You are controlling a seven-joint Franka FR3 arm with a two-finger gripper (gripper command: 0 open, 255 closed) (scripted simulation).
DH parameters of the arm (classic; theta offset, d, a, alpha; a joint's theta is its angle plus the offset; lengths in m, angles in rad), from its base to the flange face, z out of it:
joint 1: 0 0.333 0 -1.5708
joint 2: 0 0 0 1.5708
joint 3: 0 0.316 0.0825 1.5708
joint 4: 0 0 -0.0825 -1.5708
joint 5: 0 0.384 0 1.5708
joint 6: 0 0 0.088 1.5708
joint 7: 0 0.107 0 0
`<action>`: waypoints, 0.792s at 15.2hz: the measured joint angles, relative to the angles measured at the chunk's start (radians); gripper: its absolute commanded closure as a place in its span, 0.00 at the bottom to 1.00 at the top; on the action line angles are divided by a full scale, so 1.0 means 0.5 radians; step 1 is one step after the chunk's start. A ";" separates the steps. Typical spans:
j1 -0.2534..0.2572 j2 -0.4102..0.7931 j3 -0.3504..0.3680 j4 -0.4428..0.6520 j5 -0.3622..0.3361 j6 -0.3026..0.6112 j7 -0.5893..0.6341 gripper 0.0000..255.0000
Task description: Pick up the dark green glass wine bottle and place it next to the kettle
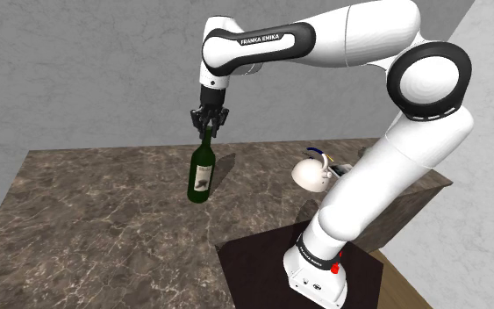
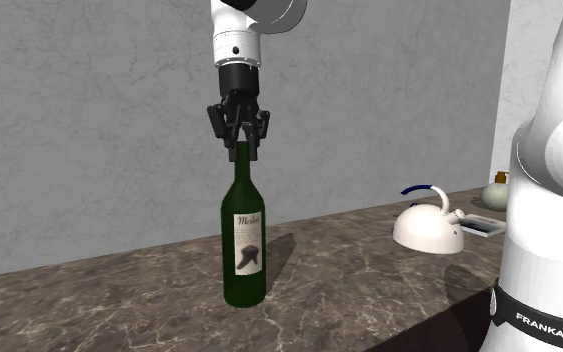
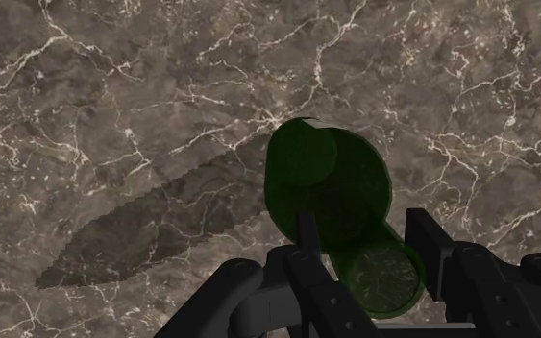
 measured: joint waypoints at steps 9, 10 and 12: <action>0.000 -0.008 -0.001 0.020 0.000 -0.029 0.001 1.00; 0.000 -0.013 0.000 0.046 -0.001 -0.059 0.005 1.00; 0.000 -0.021 -0.001 0.084 -0.001 -0.106 0.008 1.00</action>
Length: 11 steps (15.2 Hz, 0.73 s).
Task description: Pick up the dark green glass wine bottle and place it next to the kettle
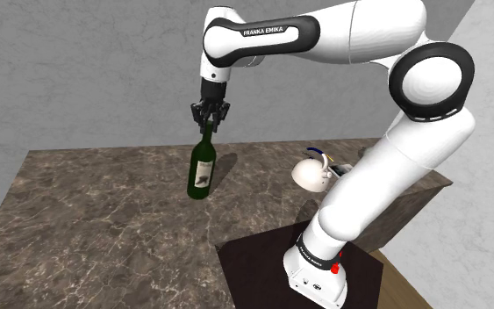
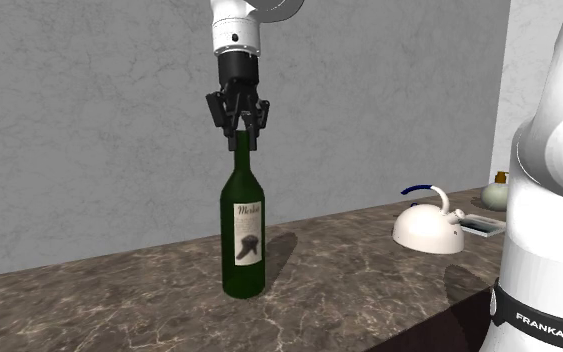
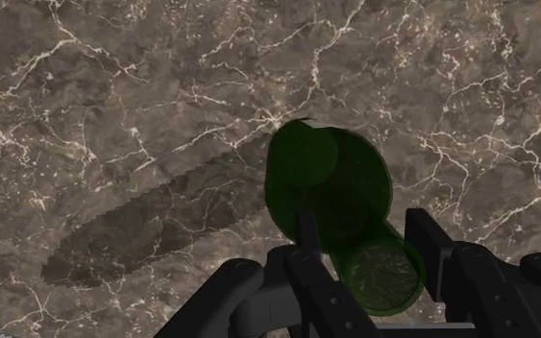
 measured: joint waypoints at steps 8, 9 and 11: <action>-0.003 -0.026 -0.006 0.188 -0.004 -0.214 0.009 1.00; -0.004 -0.030 -0.007 0.208 -0.004 -0.238 0.010 1.00; -0.005 -0.026 -0.009 0.267 -0.005 -0.293 0.012 1.00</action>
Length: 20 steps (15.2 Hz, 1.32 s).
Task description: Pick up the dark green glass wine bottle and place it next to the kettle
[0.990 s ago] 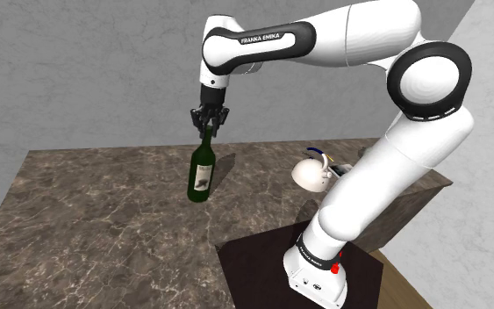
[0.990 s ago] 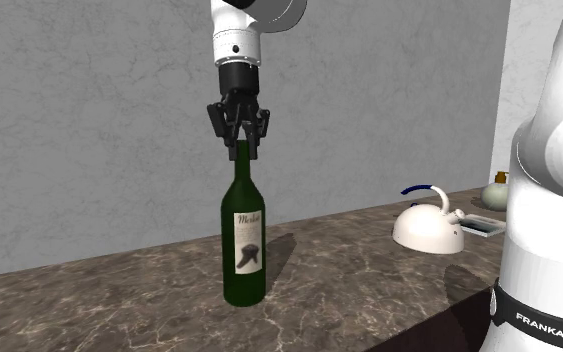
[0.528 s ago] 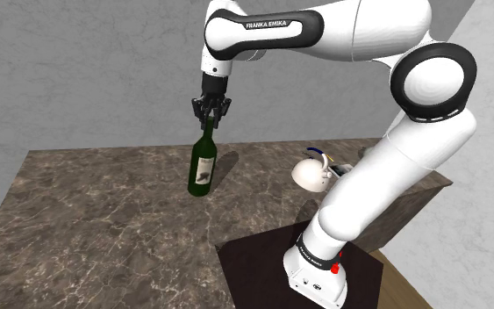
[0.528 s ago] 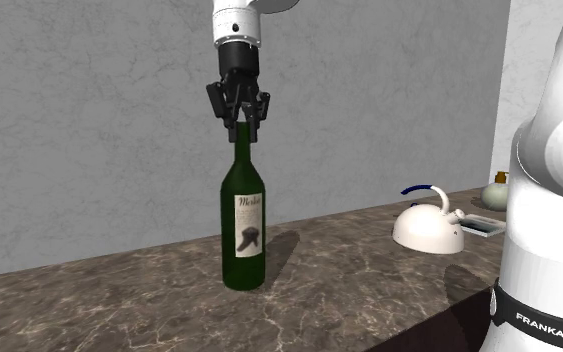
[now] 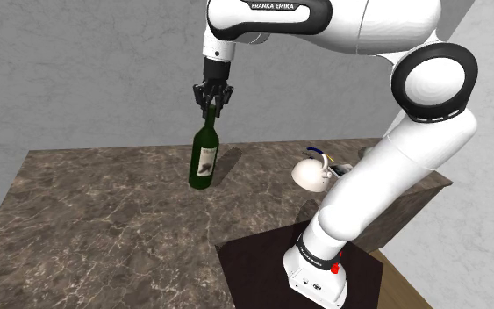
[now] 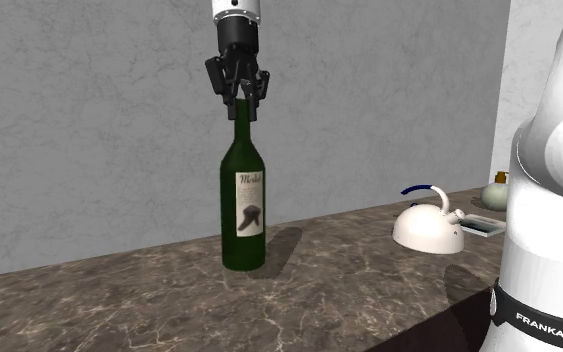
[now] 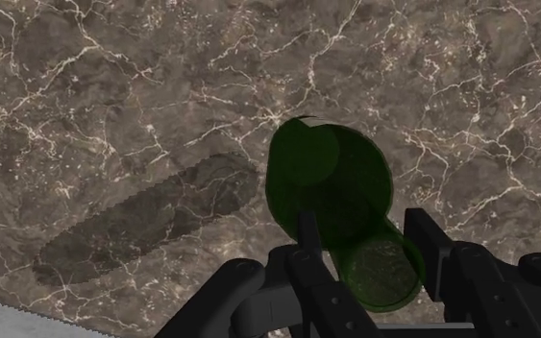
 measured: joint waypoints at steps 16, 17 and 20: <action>-0.002 0.061 -0.004 0.503 -0.007 -0.441 0.032 1.00; -0.001 0.070 -0.003 0.540 -0.007 -0.469 0.036 1.00; -0.003 0.090 -0.005 0.642 -0.009 -0.550 0.040 1.00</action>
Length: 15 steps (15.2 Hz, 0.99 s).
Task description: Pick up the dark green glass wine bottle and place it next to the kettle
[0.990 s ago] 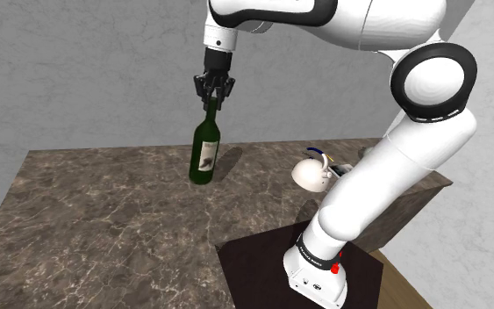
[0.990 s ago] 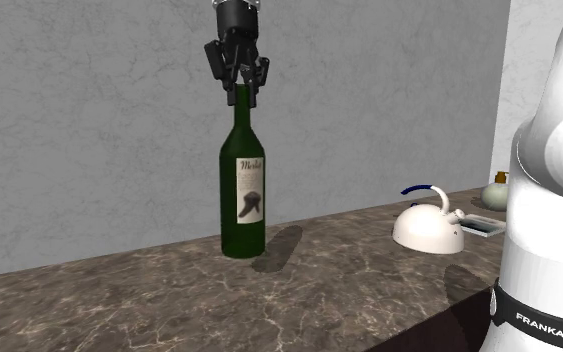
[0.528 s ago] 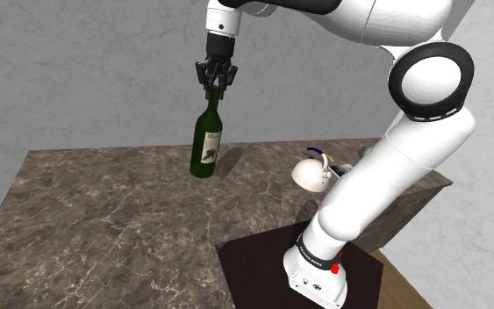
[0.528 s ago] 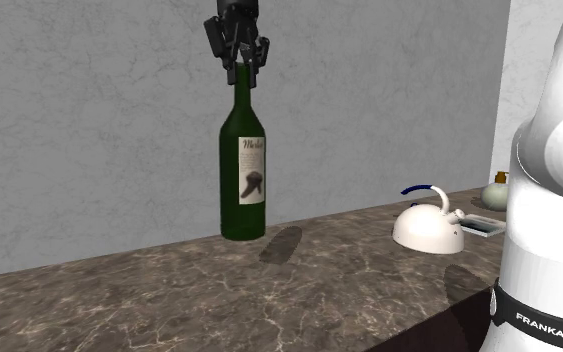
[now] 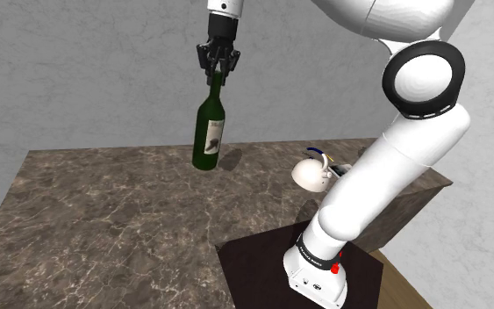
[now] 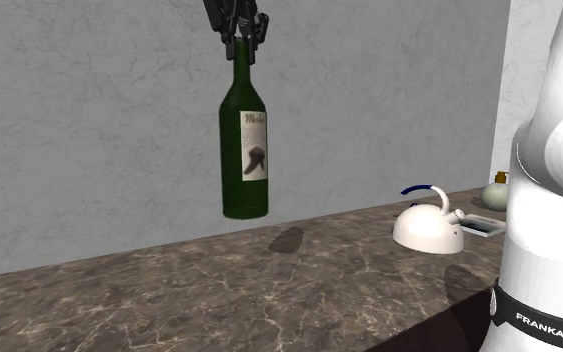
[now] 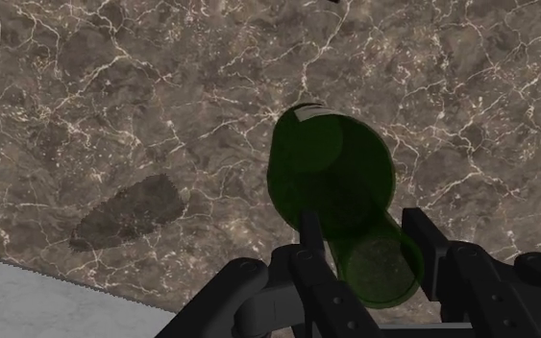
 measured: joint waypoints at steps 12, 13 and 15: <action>0.001 0.144 0.002 0.502 -0.006 -0.356 0.032 1.00; -0.009 0.137 -0.011 0.504 -0.008 -0.369 0.009 1.00; -0.043 0.092 -0.053 0.461 -0.017 -0.376 -0.068 1.00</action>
